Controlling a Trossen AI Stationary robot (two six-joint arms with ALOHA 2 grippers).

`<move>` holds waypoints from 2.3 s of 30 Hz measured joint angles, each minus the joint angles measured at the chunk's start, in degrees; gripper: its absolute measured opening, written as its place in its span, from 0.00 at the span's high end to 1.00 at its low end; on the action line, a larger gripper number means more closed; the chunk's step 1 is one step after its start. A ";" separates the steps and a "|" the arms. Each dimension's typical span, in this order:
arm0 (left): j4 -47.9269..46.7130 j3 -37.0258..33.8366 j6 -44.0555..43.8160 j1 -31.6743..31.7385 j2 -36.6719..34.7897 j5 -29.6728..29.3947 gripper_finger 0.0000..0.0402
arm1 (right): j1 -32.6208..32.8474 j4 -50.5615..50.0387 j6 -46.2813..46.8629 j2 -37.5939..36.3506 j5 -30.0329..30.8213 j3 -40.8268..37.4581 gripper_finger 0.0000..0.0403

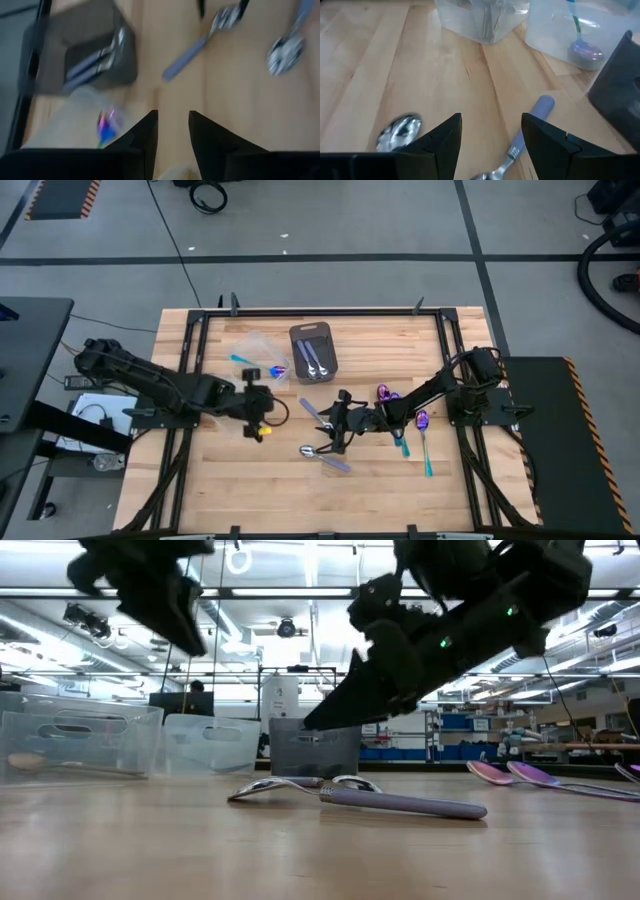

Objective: Sort silverware by color (type)
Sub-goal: Put the blue spoon into the top transparent bin

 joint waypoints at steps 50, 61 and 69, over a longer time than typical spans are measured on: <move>22.04 -0.03 -5.05 1.00 8.50 12.62 0.71 | -21.93 -83.55 2.48 -25.20 -15.79 0.09 0.50; 20.12 -0.03 -15.54 -5.37 8.48 18.79 0.71 | -30.44 -80.22 -9.91 -19.41 -26.72 0.01 0.54; 19.38 -0.05 -16.88 -11.99 8.48 18.66 0.71 | -30.99 -79.35 -13.95 -14.92 -29.93 0.20 0.64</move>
